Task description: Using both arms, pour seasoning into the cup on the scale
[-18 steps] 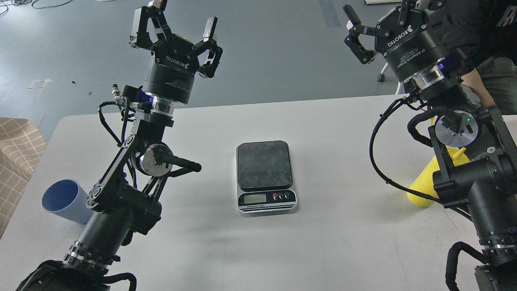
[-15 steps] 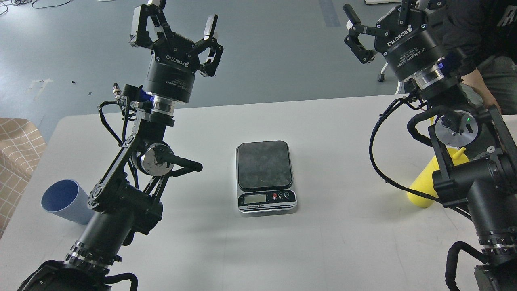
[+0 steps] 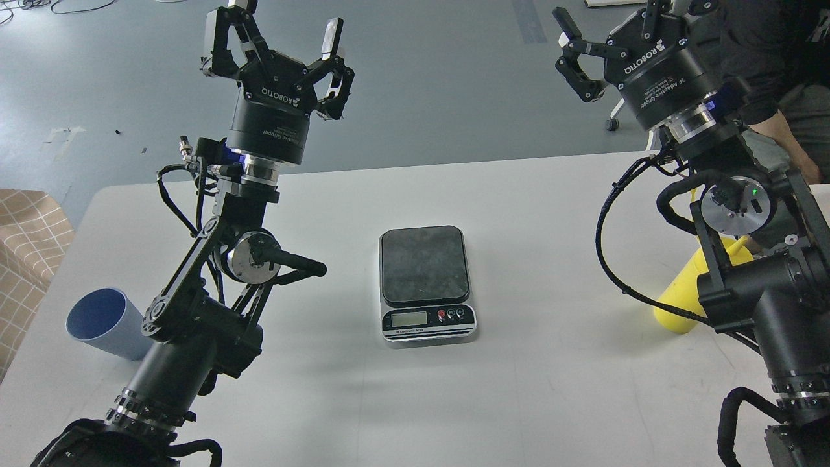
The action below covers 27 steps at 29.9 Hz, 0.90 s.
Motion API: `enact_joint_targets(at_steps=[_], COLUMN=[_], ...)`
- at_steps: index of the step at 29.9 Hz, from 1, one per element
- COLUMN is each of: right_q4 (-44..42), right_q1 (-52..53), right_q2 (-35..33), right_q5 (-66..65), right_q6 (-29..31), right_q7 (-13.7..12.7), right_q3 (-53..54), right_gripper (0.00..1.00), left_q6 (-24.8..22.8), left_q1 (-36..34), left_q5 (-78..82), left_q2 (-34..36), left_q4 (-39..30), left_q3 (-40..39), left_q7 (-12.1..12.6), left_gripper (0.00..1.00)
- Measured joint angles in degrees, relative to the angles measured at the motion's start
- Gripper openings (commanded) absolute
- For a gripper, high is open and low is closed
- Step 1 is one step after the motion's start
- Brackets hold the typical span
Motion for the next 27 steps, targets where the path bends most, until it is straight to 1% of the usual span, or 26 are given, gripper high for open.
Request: enact_joint_targets(at_steps=[27], right_q4=[-0.04], right_q1=[-0.02], right_q2=[-0.01], right_q5=[0.0], right_q6=[0.0], right_q7=[0.0], right_q3=[-0.03], right_gripper=[1.0], left_q6=[-0.49], left_q1=[0.35], left_q5=[0.14], left_q2=[0.12], left_q4=[0.23], left_q3=[0.26], left_q7=[0.0], left_gripper=[0.99])
